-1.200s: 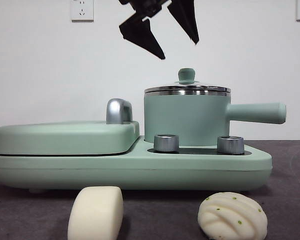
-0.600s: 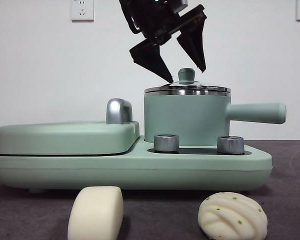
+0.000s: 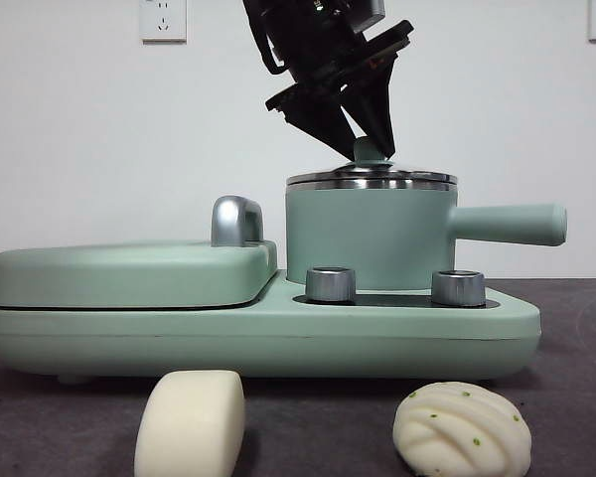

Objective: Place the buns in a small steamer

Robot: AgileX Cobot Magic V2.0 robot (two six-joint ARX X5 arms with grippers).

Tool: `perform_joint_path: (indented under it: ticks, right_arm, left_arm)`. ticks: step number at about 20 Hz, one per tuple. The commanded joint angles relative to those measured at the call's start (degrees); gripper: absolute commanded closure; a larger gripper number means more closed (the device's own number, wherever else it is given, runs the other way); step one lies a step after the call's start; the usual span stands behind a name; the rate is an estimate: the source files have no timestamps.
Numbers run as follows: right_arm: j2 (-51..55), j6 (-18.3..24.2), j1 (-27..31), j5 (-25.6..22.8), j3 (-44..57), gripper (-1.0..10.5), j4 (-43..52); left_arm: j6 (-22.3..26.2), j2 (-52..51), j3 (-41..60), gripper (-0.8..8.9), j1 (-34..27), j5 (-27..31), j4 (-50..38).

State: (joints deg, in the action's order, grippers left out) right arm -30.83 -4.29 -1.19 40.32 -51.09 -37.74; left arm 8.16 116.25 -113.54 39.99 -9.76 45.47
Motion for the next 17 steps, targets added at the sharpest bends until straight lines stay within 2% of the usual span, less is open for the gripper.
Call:
perform_joint_path:
  ticks: [1,3,6,17]
  right_arm:
    - [-0.17,0.22,-0.17,-0.07,-1.03,5.1,-0.04]
    - [-0.17,0.24,-0.17,-0.07,-1.03,5.1,-0.04]
    - [-0.17,0.24,-0.17,-0.07,-1.03,5.1,-0.04]
    - [-0.17,-0.59,-0.20,0.20,-1.03,5.1,-1.38]
  left_arm:
    - [0.44,1.33,-1.55,6.60,0.37,0.79,-0.09]
    - [0.44,1.33,-1.57,7.00,0.37,0.79,-0.13]
    - [0.35,1.33,-2.69,6.99,0.37,0.79,0.55]
    - [0.20,1.31,-17.94,6.99,-0.87,0.79,11.13]
